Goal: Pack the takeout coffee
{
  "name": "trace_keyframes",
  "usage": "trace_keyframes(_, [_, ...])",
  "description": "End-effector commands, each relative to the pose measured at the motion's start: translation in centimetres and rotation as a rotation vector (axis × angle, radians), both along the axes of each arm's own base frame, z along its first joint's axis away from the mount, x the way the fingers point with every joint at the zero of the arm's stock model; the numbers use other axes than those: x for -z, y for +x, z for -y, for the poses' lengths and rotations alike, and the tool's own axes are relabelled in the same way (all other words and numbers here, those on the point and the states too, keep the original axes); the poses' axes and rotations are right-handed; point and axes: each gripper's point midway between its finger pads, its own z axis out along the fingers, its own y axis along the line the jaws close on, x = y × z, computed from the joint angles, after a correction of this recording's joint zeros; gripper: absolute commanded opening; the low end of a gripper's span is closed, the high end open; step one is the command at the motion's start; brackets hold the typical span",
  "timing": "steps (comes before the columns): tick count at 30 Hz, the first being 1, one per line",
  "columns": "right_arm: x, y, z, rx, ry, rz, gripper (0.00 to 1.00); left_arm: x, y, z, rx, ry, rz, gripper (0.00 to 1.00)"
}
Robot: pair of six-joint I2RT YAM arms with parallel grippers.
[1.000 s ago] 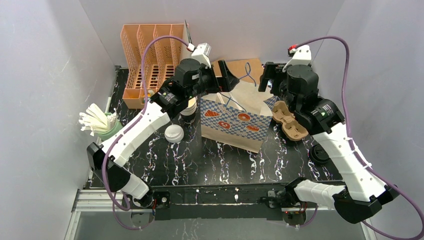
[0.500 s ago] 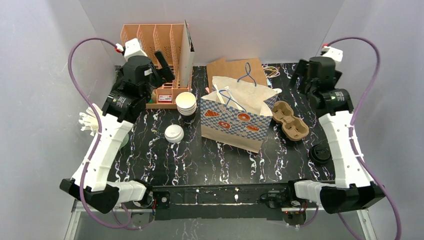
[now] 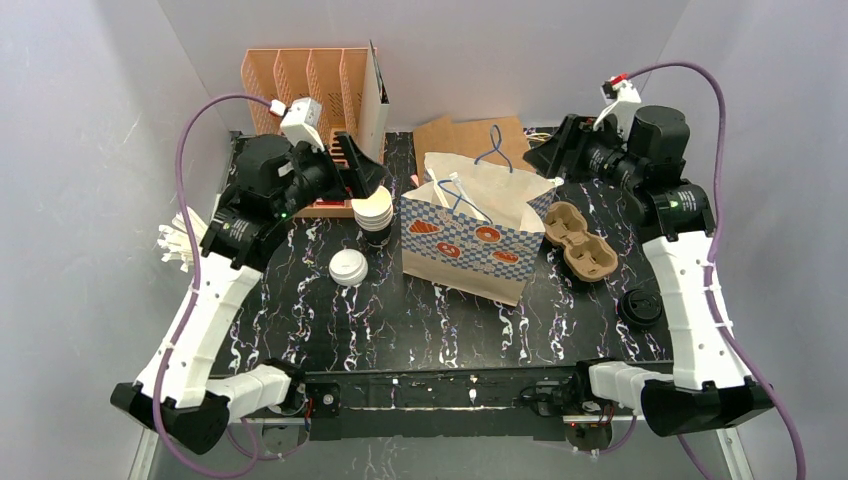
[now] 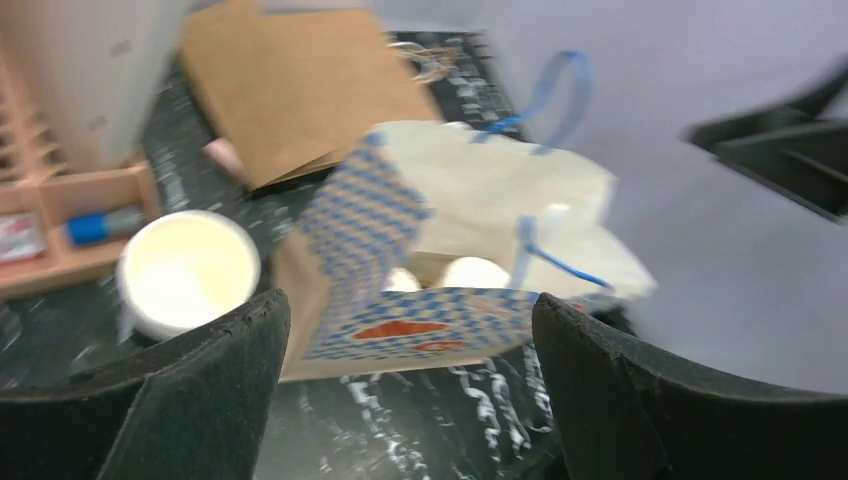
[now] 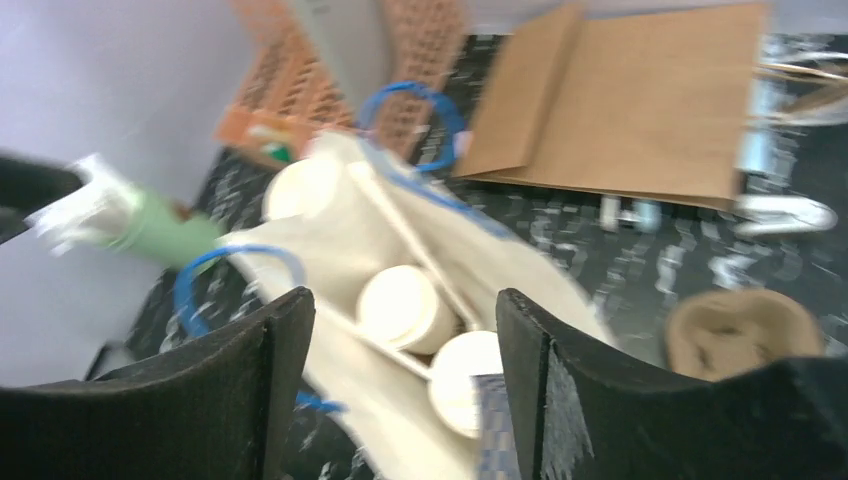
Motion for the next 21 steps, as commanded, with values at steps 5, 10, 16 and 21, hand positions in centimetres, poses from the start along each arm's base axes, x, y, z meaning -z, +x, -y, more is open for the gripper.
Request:
trace_keyframes(5, [-2.7, -5.9, -8.7, -0.511, 0.018, 0.136, 0.63, -5.7, -6.0, 6.6, 0.518, -0.232, 0.116, 0.67])
trace_keyframes(10, [-1.2, -5.8, -12.1, -0.573, -0.075, 0.145, 0.55, -5.9, -5.5, 8.1, 0.561, -0.332, 0.044, 0.5])
trace_keyframes(16, [0.3, -4.4, -14.3, -0.587, -0.151, 0.165, 0.53, -5.4, -4.6, 9.3, 0.565, -0.377, -0.002, 0.36])
trace_keyframes(21, [0.6, -3.0, -14.5, -0.555, -0.183, 0.187, 0.53, -4.5, -4.4, 10.6, 0.58, -0.381, -0.046, 0.29])
